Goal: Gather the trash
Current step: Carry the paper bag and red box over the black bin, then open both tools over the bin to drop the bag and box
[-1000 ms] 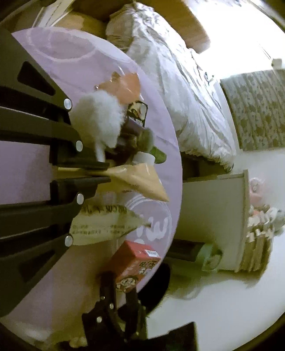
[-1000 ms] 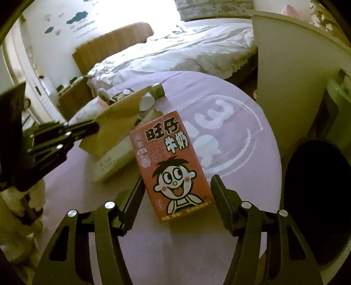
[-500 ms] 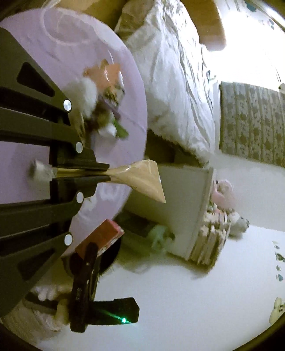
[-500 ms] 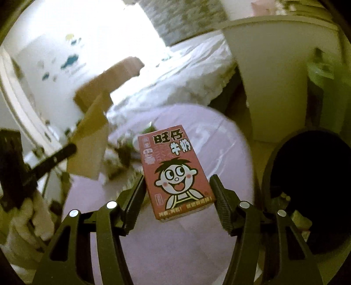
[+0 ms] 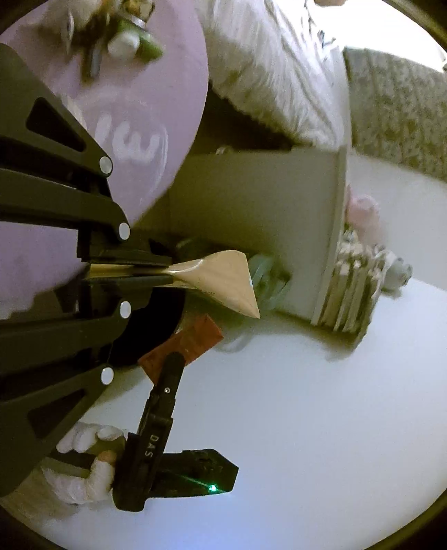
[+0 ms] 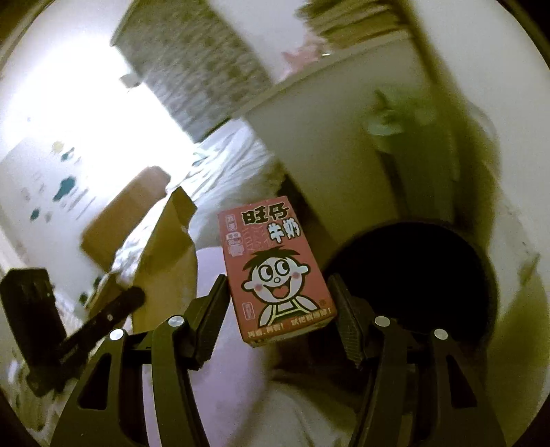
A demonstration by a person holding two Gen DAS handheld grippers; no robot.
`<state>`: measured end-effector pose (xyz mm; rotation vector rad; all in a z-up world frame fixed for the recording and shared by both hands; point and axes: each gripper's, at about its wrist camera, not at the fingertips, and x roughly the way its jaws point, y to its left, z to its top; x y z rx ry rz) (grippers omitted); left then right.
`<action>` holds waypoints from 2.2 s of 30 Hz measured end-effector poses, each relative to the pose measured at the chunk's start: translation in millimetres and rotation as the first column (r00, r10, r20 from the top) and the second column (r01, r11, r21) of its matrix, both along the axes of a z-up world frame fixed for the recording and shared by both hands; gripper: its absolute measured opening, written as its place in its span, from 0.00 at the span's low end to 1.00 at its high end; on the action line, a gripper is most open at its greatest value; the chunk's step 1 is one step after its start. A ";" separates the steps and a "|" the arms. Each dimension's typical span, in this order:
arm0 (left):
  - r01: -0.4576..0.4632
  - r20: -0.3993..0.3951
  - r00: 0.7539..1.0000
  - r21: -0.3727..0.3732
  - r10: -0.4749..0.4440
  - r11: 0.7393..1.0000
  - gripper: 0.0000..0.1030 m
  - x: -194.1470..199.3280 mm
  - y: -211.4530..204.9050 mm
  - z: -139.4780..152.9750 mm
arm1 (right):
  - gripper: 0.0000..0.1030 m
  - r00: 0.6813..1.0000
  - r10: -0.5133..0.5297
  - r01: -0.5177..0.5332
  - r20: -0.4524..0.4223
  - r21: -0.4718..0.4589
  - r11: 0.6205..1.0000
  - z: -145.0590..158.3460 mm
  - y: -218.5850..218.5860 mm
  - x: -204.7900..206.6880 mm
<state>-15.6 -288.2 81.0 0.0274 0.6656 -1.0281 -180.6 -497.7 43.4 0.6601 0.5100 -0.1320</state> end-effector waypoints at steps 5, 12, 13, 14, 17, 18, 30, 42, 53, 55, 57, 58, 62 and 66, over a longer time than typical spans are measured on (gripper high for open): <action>0.050 -0.069 0.996 0.022 -0.048 0.999 0.06 5.5 -40.5 -23.3 | 0.57 0.997 -0.068 0.069 -0.033 0.046 0.997 -19.5 -28.6 -9.5; 0.082 -0.126 0.989 0.058 -0.074 0.995 0.06 15.0 -72.3 -49.0 | 0.57 0.991 -0.106 0.115 -0.086 0.099 0.988 -51.9 -49.0 -10.3; 0.084 -0.130 0.989 0.064 -0.075 0.994 0.06 16.2 -75.1 -51.8 | 0.57 0.990 -0.108 0.117 -0.091 0.104 0.988 -55.2 -50.2 -8.1; 0.085 -0.136 0.988 0.069 -0.075 0.994 0.06 17.2 -77.1 -54.2 | 0.57 0.989 -0.109 0.120 -0.097 0.109 0.987 -59.4 -51.6 -7.9; 0.087 -0.145 0.987 0.079 -0.075 0.993 0.06 18.8 -80.9 -58.5 | 0.57 0.987 -0.112 0.127 -0.116 0.125 0.984 -69.9 -53.5 -8.7; 0.088 -0.148 0.986 0.082 -0.075 0.993 0.06 19.1 -82.9 -59.9 | 0.57 0.986 -0.113 0.128 -0.120 0.127 0.984 -69.8 -52.1 -9.7; 0.105 -0.166 0.982 0.099 -0.088 0.989 0.06 24.4 -100.5 -65.5 | 0.57 0.981 -0.109 0.132 -0.158 0.141 0.981 -81.8 -55.5 -1.3; 0.114 -0.189 0.977 0.096 -0.094 0.989 0.06 25.7 -104.8 -71.7 | 0.57 0.975 -0.116 0.142 -0.191 0.128 0.982 -83.5 -48.4 -0.3; 0.085 -0.155 0.985 0.097 -0.069 0.992 0.63 20.7 -90.3 -58.3 | 0.76 0.966 -0.158 0.185 -0.203 0.121 0.975 -69.5 -39.8 -1.8; 0.073 -0.151 0.987 0.090 -0.059 0.993 0.64 20.3 -80.4 -52.6 | 0.76 0.969 -0.148 0.173 -0.195 0.114 0.978 -65.2 -33.8 -0.4; 0.051 -0.142 0.989 0.075 -0.040 0.996 0.68 20.0 -66.6 -46.1 | 0.76 0.973 -0.134 0.155 -0.190 0.105 0.982 -61.1 -27.0 3.2; 0.041 -0.136 0.990 0.067 -0.032 0.997 0.69 19.9 -59.2 -42.8 | 0.76 0.975 -0.118 0.138 -0.187 0.097 0.986 -57.9 -21.2 7.4; -0.042 -0.111 0.993 0.034 0.046 0.999 0.73 22.9 -9.8 -28.9 | 0.76 0.983 -0.047 0.057 -0.179 0.054 0.997 -44.0 6.9 29.1; -0.176 -0.109 0.978 0.010 0.176 0.984 0.75 31.2 53.2 -21.6 | 0.76 0.985 0.063 -0.062 -0.159 0.012 0.998 -27.3 44.4 58.5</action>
